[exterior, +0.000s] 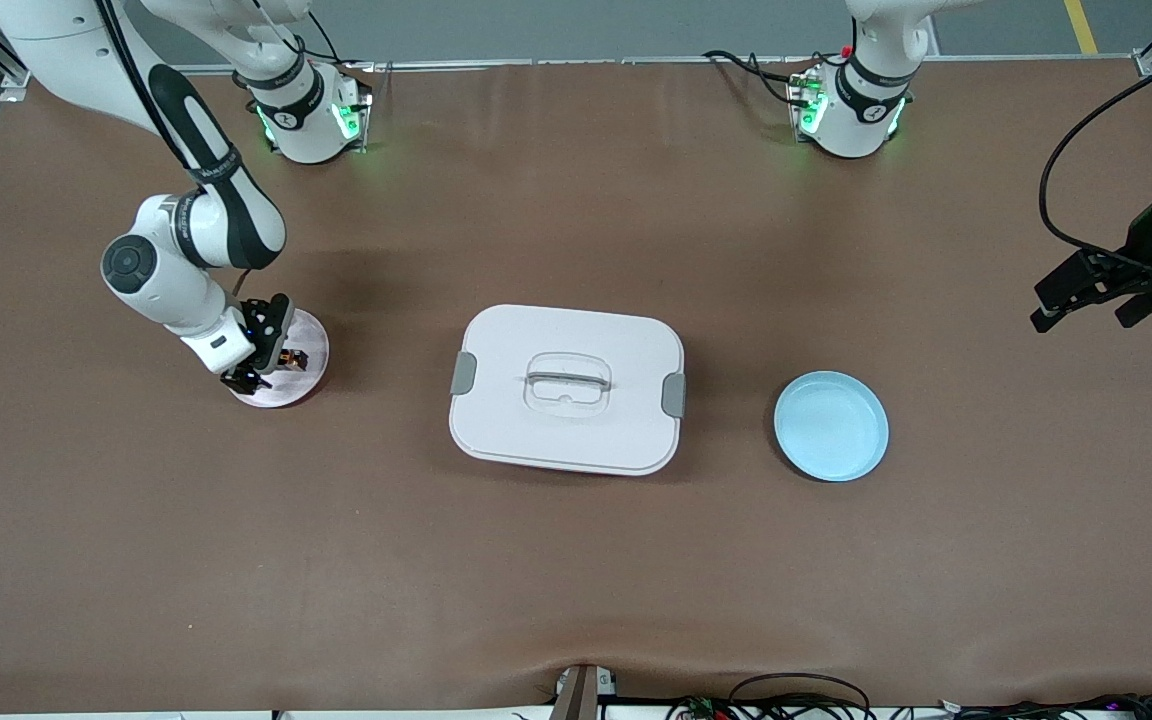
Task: Transfer orange switch to right arm and place
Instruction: 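Lower the switch onto the white plate and open the right gripper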
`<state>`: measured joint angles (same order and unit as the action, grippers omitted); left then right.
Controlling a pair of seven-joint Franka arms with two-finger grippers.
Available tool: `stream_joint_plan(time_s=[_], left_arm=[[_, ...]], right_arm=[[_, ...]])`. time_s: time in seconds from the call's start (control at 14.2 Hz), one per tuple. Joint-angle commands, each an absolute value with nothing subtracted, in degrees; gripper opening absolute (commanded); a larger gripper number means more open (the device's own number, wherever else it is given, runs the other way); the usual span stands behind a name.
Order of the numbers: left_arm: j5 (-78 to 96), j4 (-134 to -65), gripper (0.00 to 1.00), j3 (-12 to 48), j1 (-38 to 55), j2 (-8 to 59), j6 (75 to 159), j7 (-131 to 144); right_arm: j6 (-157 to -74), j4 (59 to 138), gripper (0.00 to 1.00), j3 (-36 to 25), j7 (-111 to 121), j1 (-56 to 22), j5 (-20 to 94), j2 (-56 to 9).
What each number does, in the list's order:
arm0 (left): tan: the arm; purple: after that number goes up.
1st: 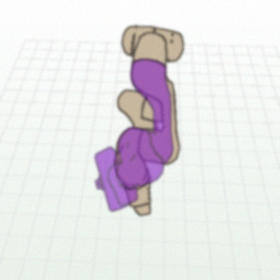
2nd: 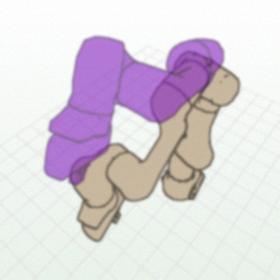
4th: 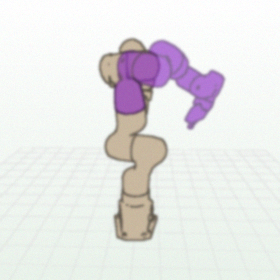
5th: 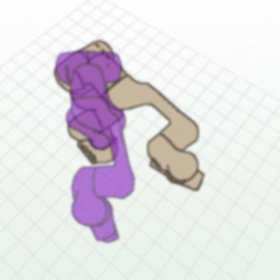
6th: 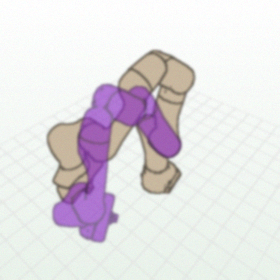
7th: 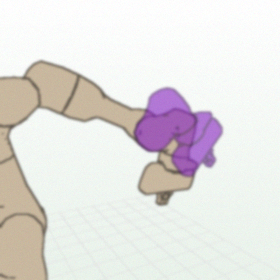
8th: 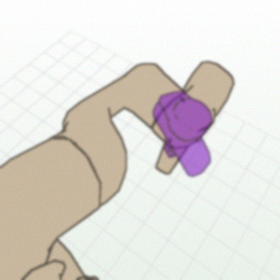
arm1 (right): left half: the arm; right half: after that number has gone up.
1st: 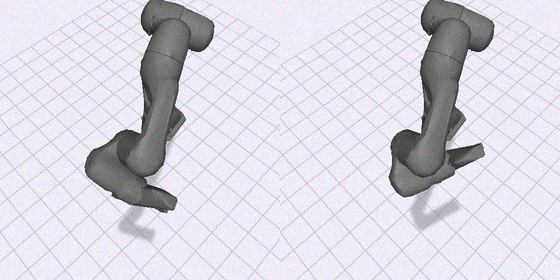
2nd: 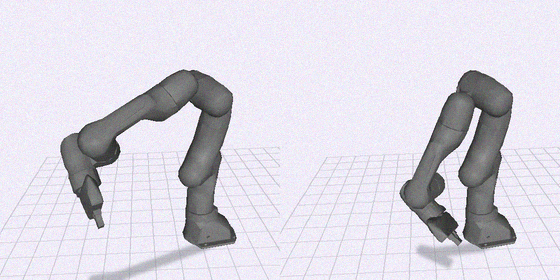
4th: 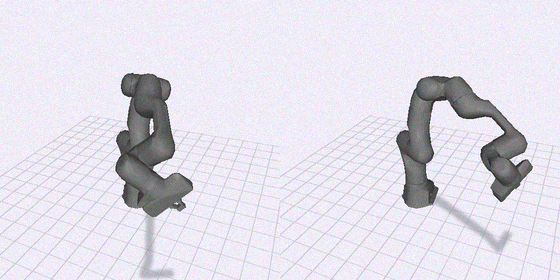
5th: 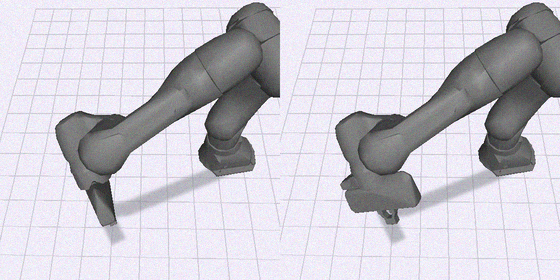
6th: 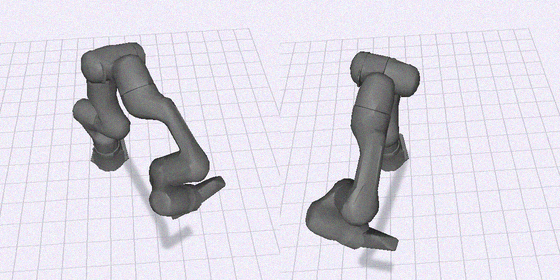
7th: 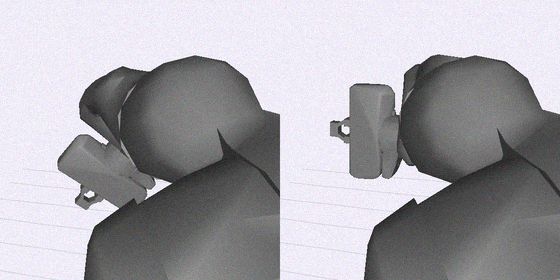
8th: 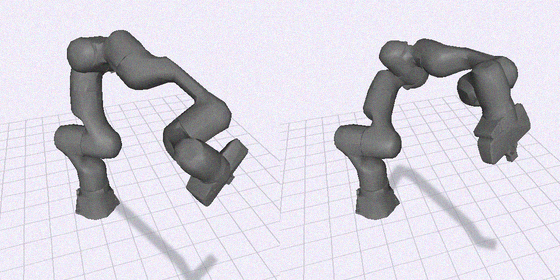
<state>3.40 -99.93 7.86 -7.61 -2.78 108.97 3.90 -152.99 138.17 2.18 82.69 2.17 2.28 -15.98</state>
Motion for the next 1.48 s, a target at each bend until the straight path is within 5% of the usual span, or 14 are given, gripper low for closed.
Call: stream_joint_plan(time_s=[0.0,0.42,0.78,1.41], left_arm=[[2.0,-96.7,1.0,-2.2,2.2,-2.0,105.7,3.3],[1.2,-91.9,1.0,-2.9,3.4,-0.2,101.4,3.5],[1.4,-92.0,1.0,0.3,2.8,-0.3,100.8,4.1],[1.2,-89.9,1.0,0.2,2.7,-0.3,98.1,4.2]], right_arm=[[-146.5,135.3,1.0,2.8,80.2,3.4,1.3,-15.8],[-124.3,125.8,1.0,2.7,66.3,3.3,1.1,-12.9],[-98.4,110.5,1.0,3.0,42.8,2.8,-5.3,-13.0],[-80.9,97.2,1.0,3.3,12.8,3.2,-4.6,-13.6]])
